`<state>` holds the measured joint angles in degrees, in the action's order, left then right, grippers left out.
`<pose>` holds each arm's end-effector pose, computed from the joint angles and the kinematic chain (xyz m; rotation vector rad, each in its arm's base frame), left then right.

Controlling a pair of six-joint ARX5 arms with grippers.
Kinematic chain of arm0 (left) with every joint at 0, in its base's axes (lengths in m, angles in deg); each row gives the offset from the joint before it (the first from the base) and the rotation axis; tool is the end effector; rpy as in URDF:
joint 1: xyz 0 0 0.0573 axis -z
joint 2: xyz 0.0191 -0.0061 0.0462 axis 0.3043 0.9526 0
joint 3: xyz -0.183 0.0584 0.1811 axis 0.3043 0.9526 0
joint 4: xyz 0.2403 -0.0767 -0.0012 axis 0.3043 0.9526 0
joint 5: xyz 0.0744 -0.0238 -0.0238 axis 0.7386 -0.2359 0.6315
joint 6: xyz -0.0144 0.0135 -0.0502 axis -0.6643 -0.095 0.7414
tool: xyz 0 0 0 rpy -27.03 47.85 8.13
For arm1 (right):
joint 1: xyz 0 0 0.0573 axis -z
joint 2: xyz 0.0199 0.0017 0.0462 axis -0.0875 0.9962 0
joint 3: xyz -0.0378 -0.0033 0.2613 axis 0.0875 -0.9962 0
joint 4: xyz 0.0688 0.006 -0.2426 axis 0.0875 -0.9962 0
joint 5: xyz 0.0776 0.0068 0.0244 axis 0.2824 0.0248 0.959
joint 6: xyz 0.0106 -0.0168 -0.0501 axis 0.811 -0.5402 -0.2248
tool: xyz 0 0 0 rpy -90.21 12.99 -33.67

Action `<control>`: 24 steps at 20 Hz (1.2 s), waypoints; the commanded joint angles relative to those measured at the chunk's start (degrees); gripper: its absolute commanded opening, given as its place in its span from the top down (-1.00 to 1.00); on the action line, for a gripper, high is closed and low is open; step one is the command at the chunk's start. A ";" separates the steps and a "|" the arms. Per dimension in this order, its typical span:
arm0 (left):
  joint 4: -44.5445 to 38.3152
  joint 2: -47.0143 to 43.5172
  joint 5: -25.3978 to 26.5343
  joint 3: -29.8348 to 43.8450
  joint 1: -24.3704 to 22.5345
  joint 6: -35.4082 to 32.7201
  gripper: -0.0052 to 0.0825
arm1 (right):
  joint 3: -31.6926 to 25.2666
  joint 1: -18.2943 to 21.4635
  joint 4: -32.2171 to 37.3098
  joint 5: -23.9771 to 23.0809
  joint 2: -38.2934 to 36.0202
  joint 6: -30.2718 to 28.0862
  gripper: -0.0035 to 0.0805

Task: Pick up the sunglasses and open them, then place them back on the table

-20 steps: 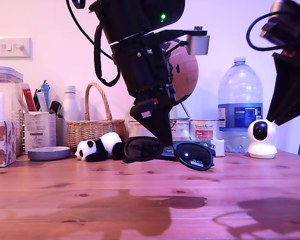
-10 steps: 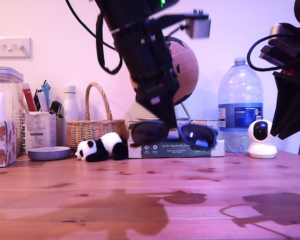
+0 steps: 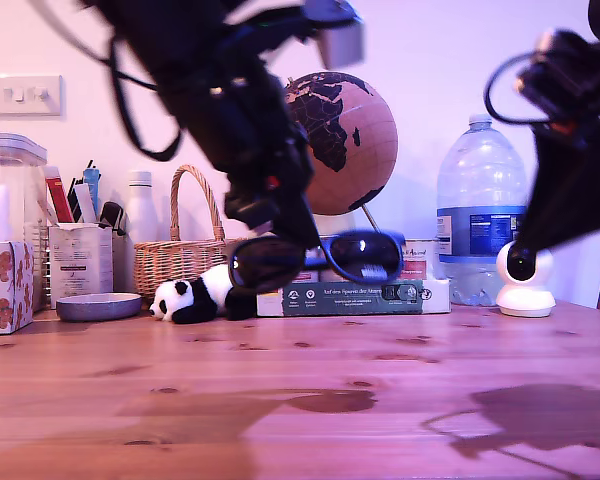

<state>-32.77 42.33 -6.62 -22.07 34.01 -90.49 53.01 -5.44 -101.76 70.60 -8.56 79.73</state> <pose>0.1972 -0.2415 0.2186 1.0595 0.2985 -0.9025 0.2336 0.0590 0.2246 0.1942 0.9900 0.6981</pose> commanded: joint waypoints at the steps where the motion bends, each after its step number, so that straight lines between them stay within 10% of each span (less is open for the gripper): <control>1: -4.70 -2.51 0.94 5.14 0.22 0.13 0.92 | 0.50 0.09 1.42 5.27 1.14 -3.23 0.79; 7: -17.25 -5.90 2.75 14.64 1.81 0.39 0.92 | 0.50 -0.04 6.40 16.50 4.81 -18.12 0.81; 11: -19.30 -5.88 1.97 14.62 2.08 1.70 0.93 | 0.50 -1.40 10.49 16.31 7.26 -19.41 0.46; 24: -19.50 -5.88 0.11 14.62 2.08 1.70 0.93 | 0.50 -4.15 13.40 17.62 12.94 -19.04 0.46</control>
<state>-51.68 37.02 -6.38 -7.66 35.91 -89.13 53.08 -9.33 -88.89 87.80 4.21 60.63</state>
